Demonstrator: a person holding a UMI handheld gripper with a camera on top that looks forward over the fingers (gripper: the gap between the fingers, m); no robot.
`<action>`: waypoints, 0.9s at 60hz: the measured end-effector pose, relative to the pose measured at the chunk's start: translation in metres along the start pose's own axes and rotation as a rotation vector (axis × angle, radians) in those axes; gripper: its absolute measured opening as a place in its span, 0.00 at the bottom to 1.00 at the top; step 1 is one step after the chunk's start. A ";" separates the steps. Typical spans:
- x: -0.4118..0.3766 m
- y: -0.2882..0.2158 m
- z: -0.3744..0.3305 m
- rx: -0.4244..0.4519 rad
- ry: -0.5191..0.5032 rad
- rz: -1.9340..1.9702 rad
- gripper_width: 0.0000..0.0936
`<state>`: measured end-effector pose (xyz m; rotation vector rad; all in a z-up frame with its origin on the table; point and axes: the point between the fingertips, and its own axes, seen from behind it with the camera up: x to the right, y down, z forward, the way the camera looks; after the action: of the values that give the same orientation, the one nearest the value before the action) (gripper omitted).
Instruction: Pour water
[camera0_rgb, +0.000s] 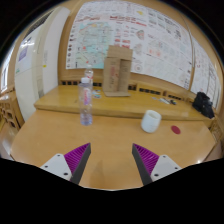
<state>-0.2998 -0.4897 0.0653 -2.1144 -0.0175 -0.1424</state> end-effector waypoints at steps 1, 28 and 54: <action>-0.010 -0.004 0.007 0.008 -0.012 0.002 0.91; -0.126 -0.135 0.205 0.234 -0.086 0.032 0.84; -0.147 -0.156 0.224 0.296 -0.225 0.007 0.33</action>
<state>-0.4350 -0.2112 0.0669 -1.8244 -0.1561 0.0985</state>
